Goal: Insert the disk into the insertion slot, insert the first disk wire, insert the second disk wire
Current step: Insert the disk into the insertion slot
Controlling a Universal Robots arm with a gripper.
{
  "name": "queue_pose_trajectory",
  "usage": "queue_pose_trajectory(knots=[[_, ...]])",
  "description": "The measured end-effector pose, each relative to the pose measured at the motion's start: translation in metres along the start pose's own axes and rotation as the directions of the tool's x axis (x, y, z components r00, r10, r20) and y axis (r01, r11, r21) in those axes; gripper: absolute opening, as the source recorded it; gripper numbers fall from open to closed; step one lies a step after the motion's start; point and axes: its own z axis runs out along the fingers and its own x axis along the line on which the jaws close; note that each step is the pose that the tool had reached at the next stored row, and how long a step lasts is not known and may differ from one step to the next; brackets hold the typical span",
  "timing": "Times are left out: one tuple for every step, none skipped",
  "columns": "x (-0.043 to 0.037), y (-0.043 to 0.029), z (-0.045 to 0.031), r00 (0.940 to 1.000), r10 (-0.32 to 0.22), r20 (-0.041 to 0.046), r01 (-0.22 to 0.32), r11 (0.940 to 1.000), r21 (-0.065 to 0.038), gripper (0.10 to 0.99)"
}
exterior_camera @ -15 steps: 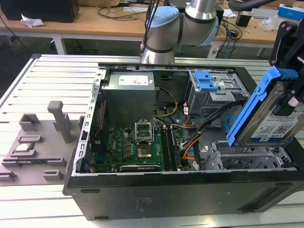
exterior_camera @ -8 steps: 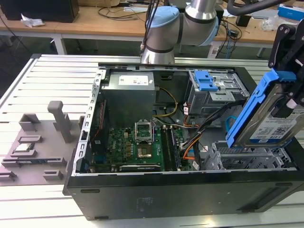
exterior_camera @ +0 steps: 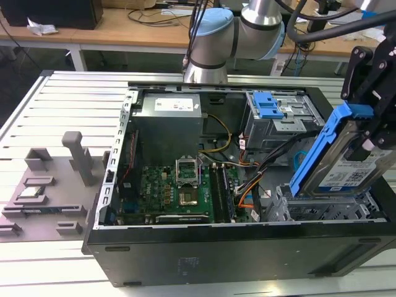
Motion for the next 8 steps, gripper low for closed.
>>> queue_pose_trajectory(knots=[[-0.0020,0.0000,0.0020,1.0000,0.000,-0.0002,0.000,1.0000,0.000,0.357],[-0.0031,0.0002,0.0033,1.0000,0.000,-0.0001,0.000,1.0000,0.000,0.357],[-0.0038,0.0006,0.0040,1.0000,0.000,-0.0001,0.000,1.0000,0.000,0.357],[-0.0048,0.0010,0.0057,1.0000,0.000,-0.0001,0.000,1.0000,0.000,0.357],[-0.0057,0.0011,0.0076,1.0000,0.000,0.0000,0.000,1.0000,0.000,0.357],[-0.0063,0.0012,0.0086,1.0000,0.000,0.0000,0.000,1.0000,0.000,0.357],[-0.0069,0.0013,0.0097,1.0000,0.000,-0.0002,0.000,1.0000,0.000,0.357],[-0.0077,0.0013,0.0112,1.0000,0.000,-0.0001,0.000,1.0000,0.000,0.357]])
